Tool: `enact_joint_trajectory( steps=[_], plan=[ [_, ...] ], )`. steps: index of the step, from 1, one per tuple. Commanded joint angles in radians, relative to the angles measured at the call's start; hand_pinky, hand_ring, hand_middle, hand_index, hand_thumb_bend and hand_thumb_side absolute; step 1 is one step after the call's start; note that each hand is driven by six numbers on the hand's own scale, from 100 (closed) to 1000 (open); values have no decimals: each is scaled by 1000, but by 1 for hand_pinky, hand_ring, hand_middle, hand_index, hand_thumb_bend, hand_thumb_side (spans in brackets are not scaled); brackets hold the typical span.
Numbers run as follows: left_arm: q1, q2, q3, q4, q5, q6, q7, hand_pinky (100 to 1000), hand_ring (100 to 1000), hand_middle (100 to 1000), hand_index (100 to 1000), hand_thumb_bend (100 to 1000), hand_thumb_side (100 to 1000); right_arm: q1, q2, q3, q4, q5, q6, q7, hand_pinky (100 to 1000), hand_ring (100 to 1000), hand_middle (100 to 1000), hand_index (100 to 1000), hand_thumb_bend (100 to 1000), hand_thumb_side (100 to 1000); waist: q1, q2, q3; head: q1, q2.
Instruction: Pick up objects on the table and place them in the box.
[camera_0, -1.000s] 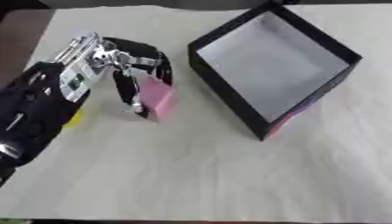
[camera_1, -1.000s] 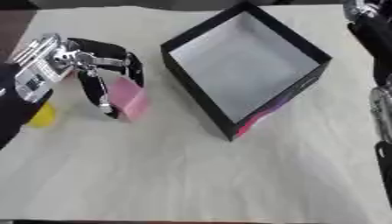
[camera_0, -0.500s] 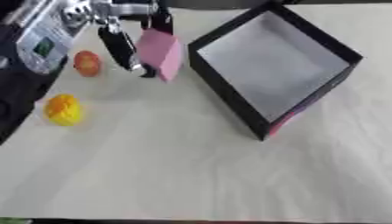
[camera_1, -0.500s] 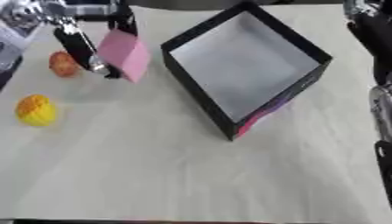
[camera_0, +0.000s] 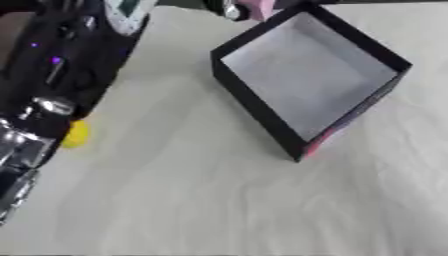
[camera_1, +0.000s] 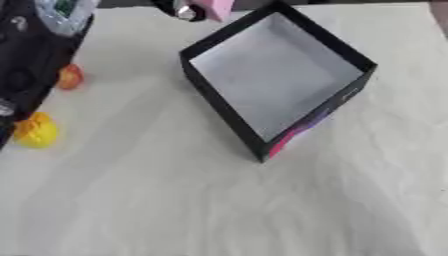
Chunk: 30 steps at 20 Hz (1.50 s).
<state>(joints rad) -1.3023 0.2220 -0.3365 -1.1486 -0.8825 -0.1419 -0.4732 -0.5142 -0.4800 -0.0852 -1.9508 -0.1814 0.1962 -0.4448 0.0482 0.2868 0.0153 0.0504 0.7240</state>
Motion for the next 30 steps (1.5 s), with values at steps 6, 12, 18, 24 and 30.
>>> enact_joint_trajectory(
  steps=[6, 12, 18, 24, 30],
  plan=[
    [38, -152, 53, 182, -73, -66, 164, 646, 595, 527, 543, 326, 100, -18, -8, 5, -20, 32, 28, -72, 899, 888, 840, 917, 274, 324, -1, 4, -9, 26, -24],
    [56, -178, 57, 245, -143, -93, 184, 740, 692, 642, 690, 662, 150, -23, -1, 9, -21, 30, 29, -55, 887, 870, 826, 916, 258, 336, 1, 7, -13, 26, -29],
    [58, -166, 86, 214, -165, -40, 139, 874, 847, 824, 894, 1000, 434, -6, 1, 9, -14, 18, 31, -38, 877, 861, 819, 917, 253, 348, 1, 5, -9, 25, -23],
    [33, -113, 123, 119, -116, 25, 224, 844, 824, 815, 885, 960, 420, 1, 0, 3, -16, -13, 21, -59, 872, 857, 818, 916, 258, 336, 0, -4, 3, 15, -11],
    [21, 89, 128, -2, 10, 114, 128, 849, 829, 807, 876, 910, 403, 46, -27, 3, -12, -20, 16, -83, 871, 855, 817, 916, 256, 343, 19, -33, 52, -33, 20]
  ],
)
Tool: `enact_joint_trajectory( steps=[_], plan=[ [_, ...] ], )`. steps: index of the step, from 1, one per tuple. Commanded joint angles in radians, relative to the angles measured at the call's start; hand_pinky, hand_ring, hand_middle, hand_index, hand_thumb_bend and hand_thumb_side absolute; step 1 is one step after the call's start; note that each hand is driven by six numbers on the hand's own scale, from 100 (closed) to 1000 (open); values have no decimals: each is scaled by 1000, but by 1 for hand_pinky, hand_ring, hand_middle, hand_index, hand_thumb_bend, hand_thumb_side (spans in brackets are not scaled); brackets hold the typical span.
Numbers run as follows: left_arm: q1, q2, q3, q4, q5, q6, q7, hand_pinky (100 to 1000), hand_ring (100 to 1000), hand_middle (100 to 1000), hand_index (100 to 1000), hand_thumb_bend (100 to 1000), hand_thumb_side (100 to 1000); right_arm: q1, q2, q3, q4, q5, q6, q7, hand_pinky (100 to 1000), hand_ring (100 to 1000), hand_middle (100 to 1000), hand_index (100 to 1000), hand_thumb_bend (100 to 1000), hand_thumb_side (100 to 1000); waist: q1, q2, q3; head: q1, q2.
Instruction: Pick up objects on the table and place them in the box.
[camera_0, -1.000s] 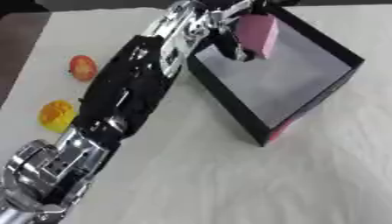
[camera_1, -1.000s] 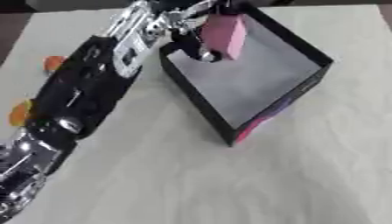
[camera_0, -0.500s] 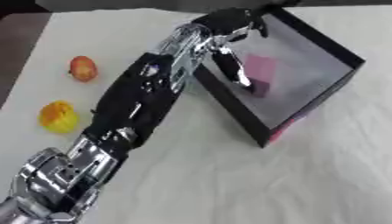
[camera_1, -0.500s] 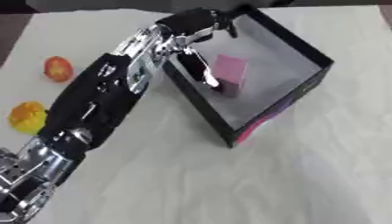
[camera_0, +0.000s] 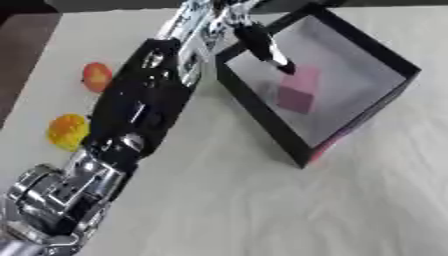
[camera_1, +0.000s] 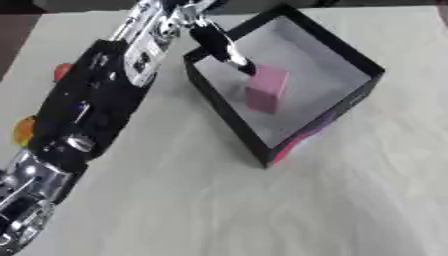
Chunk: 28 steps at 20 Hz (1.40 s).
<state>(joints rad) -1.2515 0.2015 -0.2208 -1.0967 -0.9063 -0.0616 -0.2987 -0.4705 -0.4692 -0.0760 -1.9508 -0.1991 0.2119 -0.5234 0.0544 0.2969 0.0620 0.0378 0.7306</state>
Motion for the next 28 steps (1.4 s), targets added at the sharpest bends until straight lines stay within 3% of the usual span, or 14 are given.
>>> enact_joint_trajectory(
  steps=[1, 6, 10, 18, 23, 28],
  plan=[
    [-24, 158, 13, -58, 37, 48, -76, 857, 837, 809, 878, 922, 396, 13, -44, -6, -9, 1, 2, -1, 871, 855, 817, 916, 254, 348, 17, -48, 18, -33, 19],
    [36, 337, 9, -37, 20, 87, -180, 872, 853, 812, 886, 944, 373, 48, -57, -5, 1, 17, 10, 11, 871, 856, 817, 916, 250, 356, 25, -60, 54, -64, 30],
    [100, 395, 29, 37, -2, 113, -225, 871, 858, 816, 892, 921, 388, 58, -59, -7, 1, 24, 11, 13, 871, 856, 817, 916, 249, 357, 18, -58, 58, -66, 26],
    [156, 377, 70, 213, -47, 152, -216, 867, 859, 814, 888, 908, 392, 53, -49, -7, -3, 21, 11, 12, 871, 856, 816, 916, 246, 359, 4, -46, 47, -52, 10],
    [162, 352, 114, 307, -68, 182, -172, 845, 843, 809, 866, 823, 377, 50, -40, -6, -4, 22, 13, 12, 871, 856, 816, 916, 245, 364, -2, -34, 39, -34, -3],
    [165, 325, 138, 355, -18, 186, -113, 816, 826, 817, 852, 750, 371, 41, -32, -4, -5, 23, 16, 13, 872, 856, 816, 916, 243, 367, -5, -21, 29, -23, -16]
  ],
)
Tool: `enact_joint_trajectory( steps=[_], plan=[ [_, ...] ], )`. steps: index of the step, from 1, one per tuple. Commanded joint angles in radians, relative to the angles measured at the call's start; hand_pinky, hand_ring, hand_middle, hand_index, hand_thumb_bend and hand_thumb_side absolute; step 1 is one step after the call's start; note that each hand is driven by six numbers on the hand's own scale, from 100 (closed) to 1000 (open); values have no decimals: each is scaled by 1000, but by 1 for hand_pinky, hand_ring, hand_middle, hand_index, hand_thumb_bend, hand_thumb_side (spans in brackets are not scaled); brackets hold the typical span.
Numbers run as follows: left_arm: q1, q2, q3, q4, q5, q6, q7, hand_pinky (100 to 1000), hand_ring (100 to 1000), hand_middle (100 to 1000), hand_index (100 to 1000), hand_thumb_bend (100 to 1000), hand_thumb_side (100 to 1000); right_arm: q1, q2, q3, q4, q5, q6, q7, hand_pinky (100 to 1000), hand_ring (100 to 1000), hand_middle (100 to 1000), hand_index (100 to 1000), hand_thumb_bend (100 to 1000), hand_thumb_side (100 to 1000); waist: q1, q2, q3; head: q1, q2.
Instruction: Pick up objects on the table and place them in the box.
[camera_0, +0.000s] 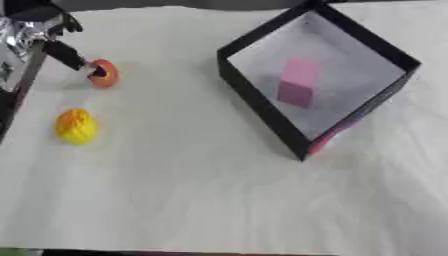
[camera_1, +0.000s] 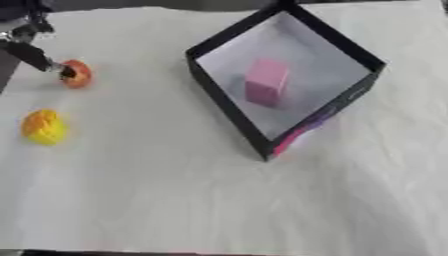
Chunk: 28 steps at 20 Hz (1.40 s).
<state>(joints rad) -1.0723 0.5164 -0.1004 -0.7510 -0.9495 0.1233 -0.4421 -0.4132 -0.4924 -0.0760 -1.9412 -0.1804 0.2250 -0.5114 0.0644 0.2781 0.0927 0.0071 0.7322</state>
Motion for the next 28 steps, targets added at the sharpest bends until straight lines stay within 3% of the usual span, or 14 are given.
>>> enact_joint_trajectory(
  steps=[1, 5, 9, 14, 23, 28],
  plan=[
    [-14, 5, 17, 16, 30, 1, 41, 812, 823, 814, 849, 732, 369, -20, -6, -2, -15, 4, 3, 2, 872, 856, 816, 916, 243, 368, -16, 2, -5, 10, -21],
    [-17, -13, 19, 40, 38, 4, 67, 799, 807, 791, 809, 662, 347, -27, 0, 1, -16, 6, 6, 7, 872, 855, 816, 916, 242, 372, -18, 15, -13, 17, -30],
    [-32, -7, 4, 39, -12, 27, 12, 815, 816, 789, 829, 705, 346, -21, 0, -1, -15, 9, 7, 5, 872, 855, 816, 916, 241, 376, -16, 19, -11, 16, -21],
    [-55, 11, 18, -18, -10, 52, 3, 815, 811, 781, 842, 671, 356, -11, -3, 0, -11, 11, 9, 7, 872, 855, 816, 916, 239, 376, -14, 10, 1, 10, -6],
    [-52, 29, -3, -6, -22, 82, -175, 836, 830, 780, 838, 661, 357, -3, -8, -3, -8, 8, 5, 10, 876, 857, 817, 920, 247, 359, -12, -1, 13, 8, 1],
    [-42, 20, -6, 5, -26, 82, -206, 833, 828, 774, 819, 626, 334, -7, -4, 0, -8, 5, 5, 14, 877, 857, 818, 920, 225, 381, -13, 1, 11, 11, -3]
  ],
)
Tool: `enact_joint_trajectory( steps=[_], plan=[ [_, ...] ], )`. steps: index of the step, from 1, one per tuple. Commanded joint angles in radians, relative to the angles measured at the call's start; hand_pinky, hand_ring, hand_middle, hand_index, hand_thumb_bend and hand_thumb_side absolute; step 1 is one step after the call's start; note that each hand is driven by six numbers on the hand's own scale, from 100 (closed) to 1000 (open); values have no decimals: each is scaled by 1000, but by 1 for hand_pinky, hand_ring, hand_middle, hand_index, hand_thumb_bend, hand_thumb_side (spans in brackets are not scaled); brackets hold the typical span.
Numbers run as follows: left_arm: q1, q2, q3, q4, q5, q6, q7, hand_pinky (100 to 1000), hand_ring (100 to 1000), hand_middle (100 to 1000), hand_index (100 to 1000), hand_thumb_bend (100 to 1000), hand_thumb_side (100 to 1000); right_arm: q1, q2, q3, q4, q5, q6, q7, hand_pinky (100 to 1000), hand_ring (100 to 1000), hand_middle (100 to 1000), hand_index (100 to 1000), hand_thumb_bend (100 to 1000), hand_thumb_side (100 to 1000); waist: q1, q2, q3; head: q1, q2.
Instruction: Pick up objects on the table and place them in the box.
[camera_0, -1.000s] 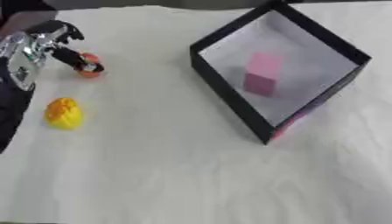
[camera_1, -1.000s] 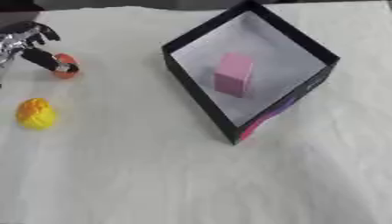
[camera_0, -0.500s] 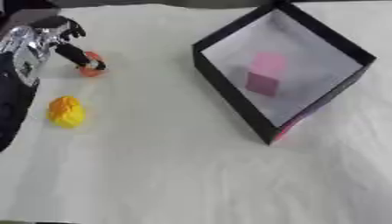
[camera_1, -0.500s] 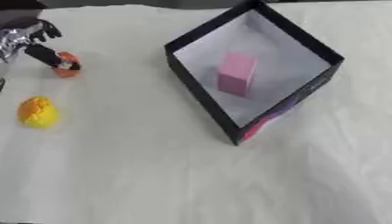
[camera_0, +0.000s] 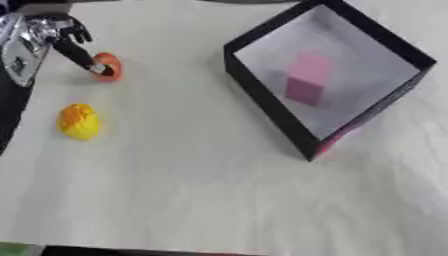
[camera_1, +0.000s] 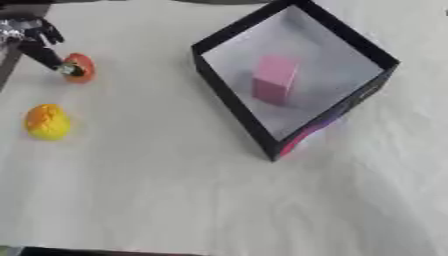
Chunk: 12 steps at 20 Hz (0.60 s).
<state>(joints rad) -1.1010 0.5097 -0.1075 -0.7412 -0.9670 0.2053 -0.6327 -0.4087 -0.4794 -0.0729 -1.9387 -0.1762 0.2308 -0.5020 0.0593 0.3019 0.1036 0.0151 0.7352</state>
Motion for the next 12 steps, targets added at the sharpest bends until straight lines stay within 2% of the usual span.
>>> enact_joint_trajectory(
  steps=[1, 5, 6, 8, 9, 12],
  plan=[
    [-12, 26, 1, -2, -14, 0, -17, 833, 828, 774, 814, 615, 325, -12, -16, -3, -10, 2, -1, 4, 877, 857, 818, 921, 225, 381, -8, -22, -1, 4, -6],
    [-6, 18, 3, 8, -29, -2, -22, 825, 815, 756, 756, 474, 211, -10, -14, -5, -9, 1, -1, 2, 879, 858, 819, 922, 223, 383, -9, -21, -1, 7, -6],
    [-5, 16, 4, 10, -28, -3, -23, 814, 803, 741, 725, 390, 157, -11, -14, -5, -9, 1, -1, 2, 879, 858, 819, 922, 222, 383, -9, -22, -1, 7, -5],
    [-2, 11, 7, 9, -7, -8, -26, 788, 777, 710, 664, 283, 100, -12, -14, -4, -10, 0, -1, 3, 880, 858, 820, 922, 219, 382, -10, -23, -1, 3, -1],
    [-2, 10, 6, 7, 6, -11, -25, 784, 772, 703, 652, 252, 100, -12, -14, -4, -10, 0, -1, 4, 880, 858, 820, 922, 221, 383, -10, -23, 0, 2, 0],
    [0, 13, 4, -15, 45, -15, -14, 767, 747, 671, 584, 233, 100, -11, -14, -4, -9, 0, -1, 5, 880, 859, 820, 923, 218, 385, -11, -24, 0, -3, 2]
  ],
)
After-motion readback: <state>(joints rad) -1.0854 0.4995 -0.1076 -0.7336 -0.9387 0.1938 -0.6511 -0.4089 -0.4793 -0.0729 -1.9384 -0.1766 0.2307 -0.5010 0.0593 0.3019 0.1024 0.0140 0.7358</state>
